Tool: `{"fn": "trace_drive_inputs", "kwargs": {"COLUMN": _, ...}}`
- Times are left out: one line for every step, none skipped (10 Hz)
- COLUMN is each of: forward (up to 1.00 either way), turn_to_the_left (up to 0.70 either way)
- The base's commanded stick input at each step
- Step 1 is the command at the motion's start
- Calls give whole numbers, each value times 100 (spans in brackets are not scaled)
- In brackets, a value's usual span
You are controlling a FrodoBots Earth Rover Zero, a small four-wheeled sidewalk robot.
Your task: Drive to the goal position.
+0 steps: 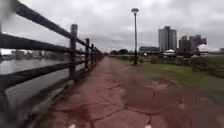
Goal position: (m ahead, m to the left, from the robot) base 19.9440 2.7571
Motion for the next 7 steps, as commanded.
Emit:
{"fn": "trace_drive_inputs", "kwargs": {"forward": 85, "turn_to_the_left": 1}}
{"fn": "trace_drive_inputs", "kwargs": {"forward": 85, "turn_to_the_left": 1}}
{"fn": "trace_drive_inputs", "kwargs": {"forward": 85, "turn_to_the_left": 1}}
{"fn": "trace_drive_inputs", "kwargs": {"forward": 85, "turn_to_the_left": 1}}
{"fn": "trace_drive_inputs", "kwargs": {"forward": 85, "turn_to_the_left": 1}}
{"fn": "trace_drive_inputs", "kwargs": {"forward": 85, "turn_to_the_left": 1}}
{"fn": "trace_drive_inputs", "kwargs": {"forward": 85, "turn_to_the_left": 1}}
